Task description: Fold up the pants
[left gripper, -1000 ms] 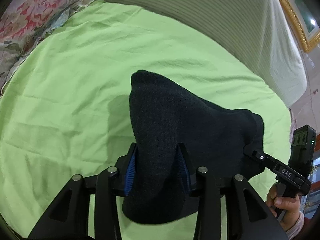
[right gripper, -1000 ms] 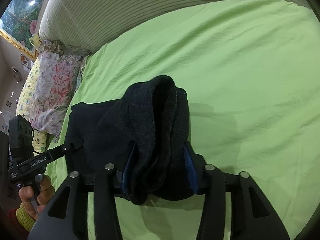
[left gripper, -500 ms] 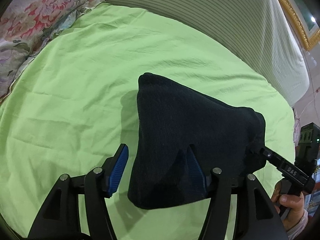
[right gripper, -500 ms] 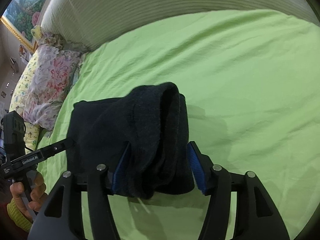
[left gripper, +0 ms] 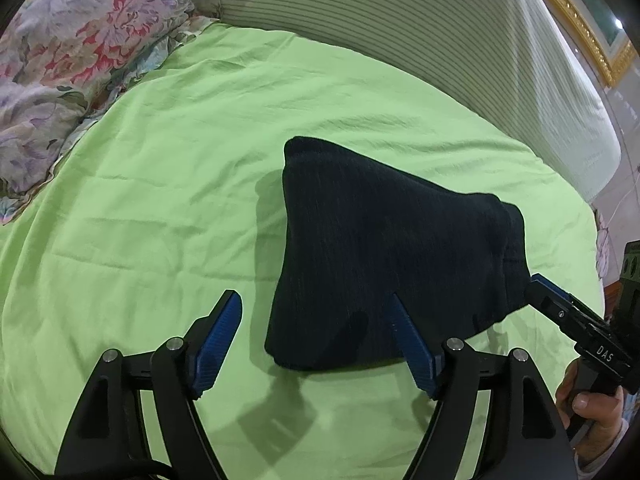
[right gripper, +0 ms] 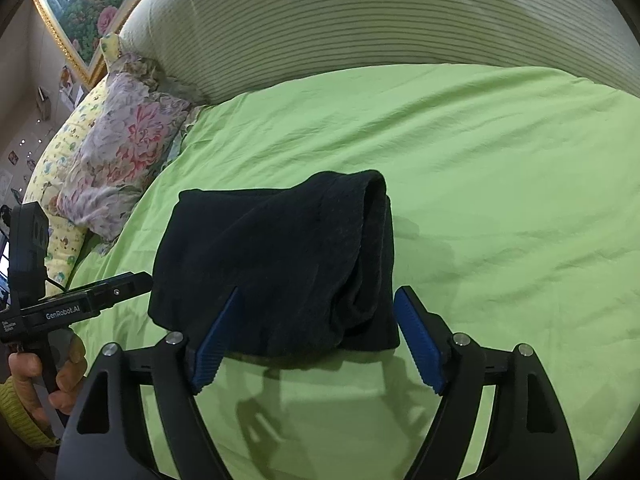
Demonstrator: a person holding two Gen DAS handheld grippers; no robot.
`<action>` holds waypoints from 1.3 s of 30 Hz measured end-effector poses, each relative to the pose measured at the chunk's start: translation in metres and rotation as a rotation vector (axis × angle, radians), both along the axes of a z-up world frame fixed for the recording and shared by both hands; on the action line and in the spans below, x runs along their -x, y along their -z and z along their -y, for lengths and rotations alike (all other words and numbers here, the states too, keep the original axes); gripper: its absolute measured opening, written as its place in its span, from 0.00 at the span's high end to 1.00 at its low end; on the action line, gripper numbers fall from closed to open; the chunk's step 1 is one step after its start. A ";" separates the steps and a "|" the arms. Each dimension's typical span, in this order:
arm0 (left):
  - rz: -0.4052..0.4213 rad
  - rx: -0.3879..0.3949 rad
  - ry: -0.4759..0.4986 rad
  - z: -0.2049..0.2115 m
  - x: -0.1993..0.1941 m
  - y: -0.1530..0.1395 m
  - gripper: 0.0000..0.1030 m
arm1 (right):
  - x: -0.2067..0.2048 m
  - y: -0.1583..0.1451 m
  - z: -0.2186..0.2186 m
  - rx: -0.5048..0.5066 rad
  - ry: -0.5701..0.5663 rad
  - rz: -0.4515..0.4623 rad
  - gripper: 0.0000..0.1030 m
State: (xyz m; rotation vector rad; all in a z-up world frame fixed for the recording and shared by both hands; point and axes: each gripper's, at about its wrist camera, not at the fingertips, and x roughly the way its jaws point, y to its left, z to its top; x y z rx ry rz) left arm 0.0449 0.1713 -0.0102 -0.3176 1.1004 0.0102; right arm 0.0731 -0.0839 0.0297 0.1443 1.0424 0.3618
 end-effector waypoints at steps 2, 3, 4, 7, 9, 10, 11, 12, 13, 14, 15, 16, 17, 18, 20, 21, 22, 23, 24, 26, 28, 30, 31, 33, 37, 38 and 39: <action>0.000 0.000 0.005 0.002 0.003 0.000 0.25 | 0.004 0.000 0.000 -0.002 0.002 0.003 0.24; -0.001 -0.001 0.008 0.003 0.003 0.000 0.25 | 0.005 0.000 0.000 -0.002 0.004 0.003 0.24; -0.002 -0.002 0.012 0.004 0.004 0.000 0.25 | 0.007 0.000 -0.001 0.000 0.005 0.003 0.24; -0.002 -0.001 0.023 0.007 0.009 -0.001 0.25 | 0.010 0.000 0.000 0.002 0.007 0.000 0.23; 0.000 -0.004 0.028 0.008 0.011 -0.001 0.25 | 0.013 -0.001 0.000 0.003 0.007 0.000 0.23; 0.002 -0.005 0.030 0.009 0.012 -0.001 0.25 | 0.013 -0.001 0.000 0.005 0.006 0.001 0.23; 0.004 -0.005 0.030 0.009 0.013 -0.002 0.25 | 0.014 -0.002 0.000 0.007 0.006 0.003 0.23; 0.008 -0.007 0.028 0.009 0.015 -0.002 0.25 | 0.016 -0.002 0.000 0.009 0.006 0.004 0.23; 0.014 -0.015 0.023 0.009 0.017 -0.003 0.24 | 0.016 -0.002 0.001 0.011 0.003 0.008 0.23; 0.021 -0.023 0.018 0.009 0.019 -0.004 0.23 | 0.018 -0.002 0.001 0.013 0.003 0.011 0.23; 0.029 -0.035 0.013 0.010 0.021 -0.004 0.23 | 0.020 -0.002 0.002 0.017 0.004 0.015 0.23; 0.047 -0.057 0.001 0.010 0.024 -0.006 0.23 | 0.021 -0.002 0.002 0.021 0.004 0.018 0.23; 0.062 -0.073 -0.006 0.010 0.026 -0.007 0.23 | 0.022 -0.002 0.002 0.026 0.003 0.021 0.23; 0.080 -0.089 -0.013 0.010 0.029 -0.008 0.23 | 0.023 -0.002 0.001 0.031 0.003 0.025 0.23; 0.117 -0.125 -0.026 0.012 0.035 -0.012 0.22 | 0.028 -0.002 0.000 0.043 -0.002 0.048 0.23; 0.131 -0.140 -0.029 0.013 0.038 -0.013 0.22 | 0.031 -0.003 -0.001 0.048 -0.012 0.067 0.23; 0.143 -0.153 -0.032 0.014 0.040 -0.015 0.22 | 0.033 -0.004 -0.002 0.055 -0.022 0.086 0.23; 0.156 -0.167 -0.034 0.016 0.043 -0.016 0.22 | 0.036 -0.004 -0.003 0.065 -0.029 0.103 0.23; 0.158 -0.175 -0.037 0.017 0.044 -0.017 0.22 | 0.038 -0.005 -0.003 0.076 -0.036 0.124 0.23; 0.176 -0.191 -0.038 0.020 0.048 -0.019 0.21 | 0.043 -0.006 -0.006 0.093 -0.047 0.160 0.23; 0.188 -0.205 -0.043 0.023 0.053 -0.020 0.21 | 0.047 -0.006 -0.008 0.104 -0.058 0.181 0.23; 0.193 -0.206 -0.050 0.024 0.057 -0.020 0.21 | 0.051 -0.004 -0.010 0.117 -0.065 0.197 0.20; 0.192 -0.205 -0.053 0.024 0.058 -0.019 0.21 | 0.053 -0.004 -0.011 0.118 -0.065 0.203 0.19; 0.191 -0.207 -0.056 0.025 0.061 -0.018 0.21 | 0.057 -0.002 -0.013 0.128 -0.065 0.211 0.17; 0.185 -0.213 -0.057 0.029 0.066 -0.012 0.21 | 0.062 0.003 -0.018 0.153 -0.065 0.217 0.17; 0.185 -0.216 -0.056 0.030 0.067 -0.011 0.21 | 0.063 0.004 -0.019 0.158 -0.064 0.220 0.16; 0.183 -0.219 -0.054 0.032 0.067 -0.010 0.21 | 0.063 0.005 -0.020 0.160 -0.064 0.223 0.16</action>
